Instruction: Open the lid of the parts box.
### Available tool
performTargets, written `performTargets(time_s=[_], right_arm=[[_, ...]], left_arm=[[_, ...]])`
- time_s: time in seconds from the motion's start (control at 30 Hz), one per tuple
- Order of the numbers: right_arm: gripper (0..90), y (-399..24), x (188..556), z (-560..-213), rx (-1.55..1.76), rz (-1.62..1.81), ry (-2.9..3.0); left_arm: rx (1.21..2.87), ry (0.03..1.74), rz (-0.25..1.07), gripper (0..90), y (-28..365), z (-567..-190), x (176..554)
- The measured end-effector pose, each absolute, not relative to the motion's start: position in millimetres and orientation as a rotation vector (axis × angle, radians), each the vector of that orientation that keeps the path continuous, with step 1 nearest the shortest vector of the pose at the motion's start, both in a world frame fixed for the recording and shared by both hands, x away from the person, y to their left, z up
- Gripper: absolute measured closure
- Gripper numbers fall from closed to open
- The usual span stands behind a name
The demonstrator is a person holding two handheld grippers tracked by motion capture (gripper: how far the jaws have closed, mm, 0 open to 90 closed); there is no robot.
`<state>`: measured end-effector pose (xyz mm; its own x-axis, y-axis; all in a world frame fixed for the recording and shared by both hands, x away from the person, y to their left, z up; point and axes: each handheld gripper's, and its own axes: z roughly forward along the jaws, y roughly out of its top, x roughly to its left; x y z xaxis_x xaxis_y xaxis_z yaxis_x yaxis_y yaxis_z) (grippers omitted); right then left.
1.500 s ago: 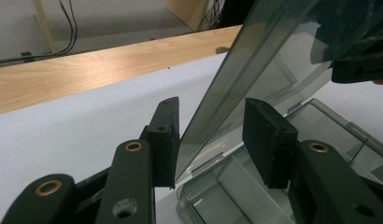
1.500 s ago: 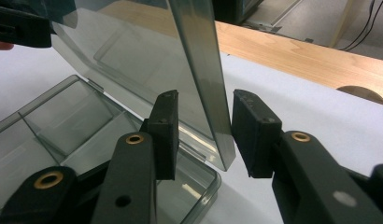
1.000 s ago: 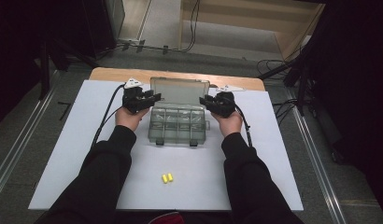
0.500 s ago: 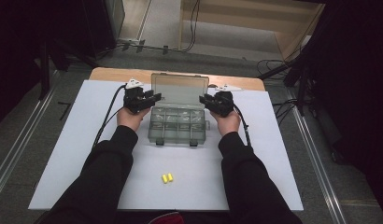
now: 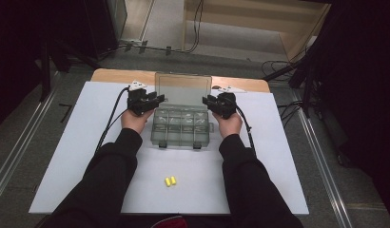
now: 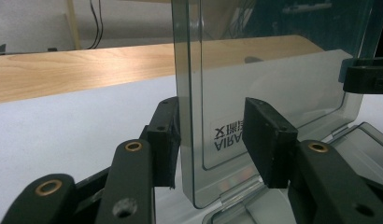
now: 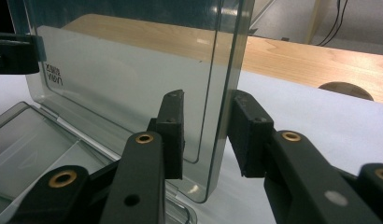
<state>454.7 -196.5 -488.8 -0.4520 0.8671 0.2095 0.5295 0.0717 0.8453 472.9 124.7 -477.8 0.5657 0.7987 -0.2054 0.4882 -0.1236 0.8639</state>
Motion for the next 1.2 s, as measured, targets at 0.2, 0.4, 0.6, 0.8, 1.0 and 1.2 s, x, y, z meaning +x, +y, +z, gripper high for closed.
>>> performTargets(time_s=[0.2,0.4,0.6,0.8,1.0,1.2], right_arm=[[61.5,-193.6,455.7,-491.8,1.406,1.34,1.984],[57.5,-190.8,456.6,-494.8,1.41,1.334,1.972],[55.2,-188.6,457.3,-497.5,1.416,1.323,1.962],[51.6,-186.1,457.7,-500.4,1.421,1.306,1.972],[49.8,-185.2,459.1,-504.1,1.46,1.311,1.971],[45.0,-182.0,459.4,-506.5,1.445,1.276,1.98]], left_arm=[[1.77,1.074,0.396,56.8,122.5,-480.9,473.9],[1.767,1.073,0.41,55.3,120.7,-483.9,474.9],[1.761,1.077,0.41,53.0,119.2,-486.7,475.7],[1.769,1.084,0.404,49.0,117.5,-490.7,476.5],[1.779,1.087,0.399,45.4,116.0,-495.0,477.7],[1.784,1.098,0.382,41.3,114.8,-499.0,478.4]])
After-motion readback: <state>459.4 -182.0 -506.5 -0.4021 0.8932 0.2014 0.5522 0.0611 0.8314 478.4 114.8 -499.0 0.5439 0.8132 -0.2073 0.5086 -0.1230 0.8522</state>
